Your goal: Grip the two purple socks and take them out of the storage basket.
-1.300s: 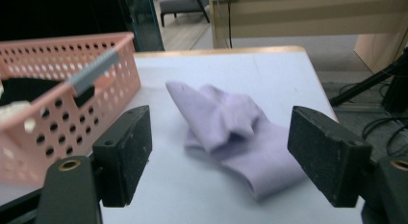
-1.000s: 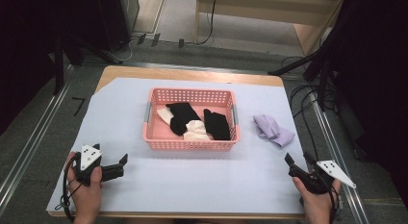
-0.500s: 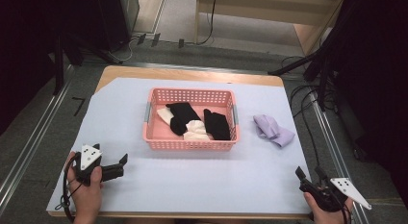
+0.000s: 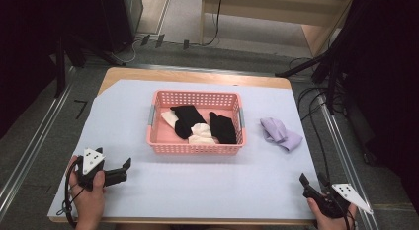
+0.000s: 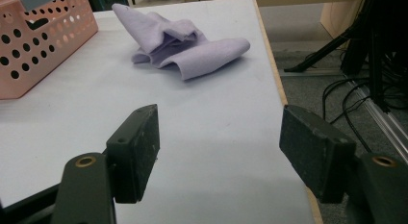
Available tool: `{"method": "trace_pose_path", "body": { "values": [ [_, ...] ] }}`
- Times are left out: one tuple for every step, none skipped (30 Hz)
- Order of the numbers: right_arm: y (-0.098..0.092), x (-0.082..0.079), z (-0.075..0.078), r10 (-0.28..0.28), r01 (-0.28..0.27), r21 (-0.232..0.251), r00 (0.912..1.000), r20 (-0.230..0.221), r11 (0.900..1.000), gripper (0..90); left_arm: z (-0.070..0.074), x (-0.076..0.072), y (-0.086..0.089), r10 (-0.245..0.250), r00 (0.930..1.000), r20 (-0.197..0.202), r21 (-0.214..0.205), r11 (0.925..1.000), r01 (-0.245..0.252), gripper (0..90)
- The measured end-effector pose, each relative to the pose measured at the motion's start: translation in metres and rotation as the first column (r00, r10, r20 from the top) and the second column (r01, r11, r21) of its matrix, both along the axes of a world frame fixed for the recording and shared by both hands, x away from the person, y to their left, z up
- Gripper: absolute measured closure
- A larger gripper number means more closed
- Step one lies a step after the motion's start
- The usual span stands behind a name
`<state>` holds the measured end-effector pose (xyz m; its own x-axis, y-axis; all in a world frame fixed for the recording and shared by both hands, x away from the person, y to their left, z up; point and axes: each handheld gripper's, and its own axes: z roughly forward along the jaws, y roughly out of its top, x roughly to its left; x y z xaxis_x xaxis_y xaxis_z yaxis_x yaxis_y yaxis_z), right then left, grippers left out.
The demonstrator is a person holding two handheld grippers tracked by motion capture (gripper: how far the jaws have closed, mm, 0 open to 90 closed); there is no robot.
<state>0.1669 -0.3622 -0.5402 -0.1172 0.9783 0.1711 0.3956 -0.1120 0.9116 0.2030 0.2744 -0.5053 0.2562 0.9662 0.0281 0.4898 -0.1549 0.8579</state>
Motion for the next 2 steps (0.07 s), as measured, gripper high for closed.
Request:
{"method": "trace_pose_path", "body": {
  "values": [
    [0.0001, 0.0003, -0.0001, 0.0, 0.0, 0.002, 1.0, 0.001, 1.0, 30.8, 0.0, -0.0001, 0.0001, 0.0, 1.0, 0.001, 0.001, 1.0, 0.0, 0.6],
    [0.0006, 0.0006, 0.0003, -0.006, 0.006, 0.005, 1.0, -0.005, 1.0, 30.8, 0.0, -0.0002, 0.0001, -0.001, 1.0, 0.001, 0.002, 1.0, 0.001, 0.6]
  ]
}}
